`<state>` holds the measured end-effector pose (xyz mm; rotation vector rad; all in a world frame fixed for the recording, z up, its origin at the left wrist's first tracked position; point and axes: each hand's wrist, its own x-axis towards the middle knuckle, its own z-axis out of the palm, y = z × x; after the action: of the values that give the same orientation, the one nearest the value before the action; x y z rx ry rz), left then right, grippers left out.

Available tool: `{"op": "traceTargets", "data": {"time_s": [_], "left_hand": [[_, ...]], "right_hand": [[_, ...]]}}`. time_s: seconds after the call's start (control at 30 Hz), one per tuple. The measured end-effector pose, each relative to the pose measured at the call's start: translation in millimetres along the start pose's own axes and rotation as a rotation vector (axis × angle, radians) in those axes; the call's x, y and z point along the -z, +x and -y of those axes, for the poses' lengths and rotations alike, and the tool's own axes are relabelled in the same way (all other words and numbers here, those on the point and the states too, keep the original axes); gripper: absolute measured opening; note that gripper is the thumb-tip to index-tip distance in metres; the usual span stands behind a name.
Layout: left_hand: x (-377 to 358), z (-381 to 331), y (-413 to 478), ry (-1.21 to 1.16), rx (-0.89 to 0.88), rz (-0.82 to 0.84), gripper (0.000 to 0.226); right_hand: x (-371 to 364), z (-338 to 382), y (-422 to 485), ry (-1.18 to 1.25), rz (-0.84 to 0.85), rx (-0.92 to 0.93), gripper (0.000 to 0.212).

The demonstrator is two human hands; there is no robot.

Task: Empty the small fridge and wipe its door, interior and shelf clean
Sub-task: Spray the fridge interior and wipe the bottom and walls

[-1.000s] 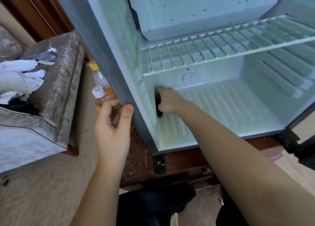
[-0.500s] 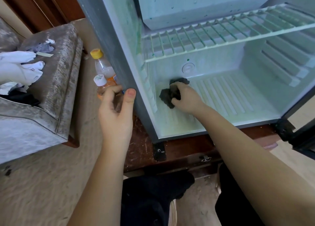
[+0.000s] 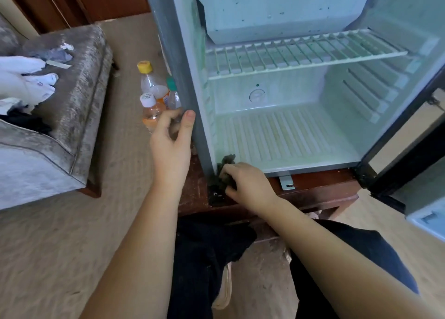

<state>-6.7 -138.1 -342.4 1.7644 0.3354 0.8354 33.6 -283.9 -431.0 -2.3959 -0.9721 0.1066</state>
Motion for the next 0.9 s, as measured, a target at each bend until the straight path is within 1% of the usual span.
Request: {"op": "traceTargets", "data": {"time_s": [0.07,0.1,0.13,0.17,0.27,0.3,0.33,0.37,0.4,0.47,0.53,0.6,0.7,0.8,0.83,0.87,0.9], "left_hand": [[3,0,-8,-0.013,0.044,0.021,0.023],[4,2,-12,-0.037,0.074,0.038,0.02],[7,3,-16,-0.057,0.1,0.053,0.017],[9,6,-18,-0.063,0.117,0.062,0.014],[13,10,-18,-0.056,0.131,0.065,0.012],[12,11,-17,-0.054,0.129,0.061,0.01],[11,11,-16,-0.053,0.124,0.055,0.008],[10,11,-14,-0.052,0.119,0.046,0.006],[9,11,-13,-0.051,0.117,0.04,0.004],[7,12,-12,-0.04,0.107,0.026,0.003],[4,14,-11,-0.028,0.101,0.009,0.009],[3,15,-12,-0.044,0.115,0.001,0.013],[4,16,-14,-0.046,0.118,0.004,0.011],[3,11,-21,0.012,0.049,-0.037,0.004],[2,8,-24,0.042,0.014,-0.067,0.006],[1,6,-28,0.059,-0.015,-0.096,0.009],[-1,4,-31,0.071,-0.041,-0.118,0.012]], "right_hand": [[0,1,-21,0.127,0.099,-0.023,0.019],[2,-1,-27,0.176,0.103,-0.052,0.019],[5,-5,-29,0.203,0.057,-0.091,0.019],[10,-9,-27,0.229,-0.04,-0.14,0.019],[23,-24,-9,0.271,-0.432,-0.3,0.018],[24,-30,-2,0.225,-0.49,-0.357,0.016],[22,-34,5,0.157,-0.48,-0.409,0.015],[17,-33,10,0.094,-0.421,-0.439,0.018],[10,-27,13,0.065,-0.356,-0.429,0.021],[-8,-8,19,0.058,-0.245,-0.319,0.023],[-19,9,21,0.007,-0.147,-0.215,0.02],[-15,7,19,-0.006,-0.122,-0.182,0.019],[-9,-5,-1,0.014,-0.076,-0.141,0.019],[-7,-12,-27,-0.002,0.024,-0.177,0.023],[-4,-14,-33,0.042,0.016,-0.223,0.025],[1,-17,-37,0.123,-0.042,-0.292,0.029],[9,-20,-39,0.207,-0.138,-0.369,0.033]]}}
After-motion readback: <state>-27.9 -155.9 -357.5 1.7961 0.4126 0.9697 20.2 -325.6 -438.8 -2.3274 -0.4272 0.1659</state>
